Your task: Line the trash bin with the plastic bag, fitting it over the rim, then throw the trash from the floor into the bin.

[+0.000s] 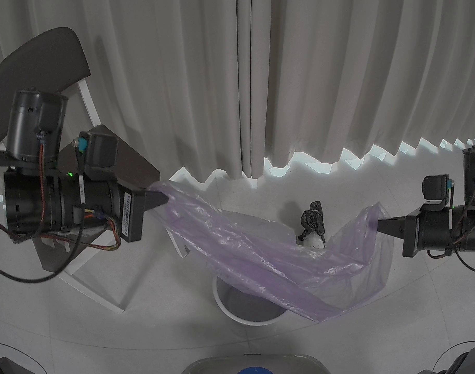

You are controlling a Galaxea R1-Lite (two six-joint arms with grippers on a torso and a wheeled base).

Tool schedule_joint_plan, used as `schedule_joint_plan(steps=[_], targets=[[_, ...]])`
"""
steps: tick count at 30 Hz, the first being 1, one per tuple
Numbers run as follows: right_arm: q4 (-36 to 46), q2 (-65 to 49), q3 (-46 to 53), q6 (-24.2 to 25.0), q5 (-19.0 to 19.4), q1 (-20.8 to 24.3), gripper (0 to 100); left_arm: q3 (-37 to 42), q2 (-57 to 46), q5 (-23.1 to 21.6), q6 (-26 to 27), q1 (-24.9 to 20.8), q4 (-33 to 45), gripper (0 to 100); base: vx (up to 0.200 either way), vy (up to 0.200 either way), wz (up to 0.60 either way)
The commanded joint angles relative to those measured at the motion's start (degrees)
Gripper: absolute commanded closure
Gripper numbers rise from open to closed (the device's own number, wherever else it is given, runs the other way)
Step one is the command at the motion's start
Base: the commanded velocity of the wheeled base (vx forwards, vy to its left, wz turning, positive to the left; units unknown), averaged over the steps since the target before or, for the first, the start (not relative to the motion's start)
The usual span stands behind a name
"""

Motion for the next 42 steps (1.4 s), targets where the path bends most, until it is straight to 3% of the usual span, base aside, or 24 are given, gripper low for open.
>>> schedule_joint_plan(steps=[1, 7, 10, 19, 34, 38, 42], targets=[[-2.54, 4.92, 1.88, -0.01, 1.39, -1.38, 100, 1.41, 1.24, -0.06, -0.12, 0.44, -0.29, 100, 0.000, 0.000, 0.00], [-8.60, 9.32, 3.29, 0.16, 1.92, -1.38, 100, 2.99, 2.21, 0.03, -0.21, 0.52, -0.73, 100, 0.000, 0.000, 0.00], [-11.33, 12.04, 3.64, 0.25, 4.29, -1.29, 100, 5.45, 2.91, -0.15, -2.32, 0.61, -4.16, 100, 0.000, 0.000, 0.00], [-14.93, 18.72, 4.52, 0.51, 5.61, -0.77, 100, 11.34, 7.13, -1.12, -3.37, 0.61, -14.88, 100, 0.000, 0.000, 0.00], [-24.07, 28.74, 6.10, 1.04, 5.96, 2.66, 100, 14.33, 6.78, -2.00, -3.46, 2.11, -16.11, 100, 0.000, 0.000, 0.00], [-24.86, 28.83, 5.75, 3.42, 6.49, 1.61, 100, 13.89, 8.62, -3.31, -3.46, 2.37, -18.04, 100, 0.000, 0.000, 0.00], [-25.30, 29.18, 5.66, 3.77, 10.44, -2.79, 100, 13.10, 12.40, -3.49, -3.46, 2.19, -21.73, 100, 0.000, 0.000, 0.00]])
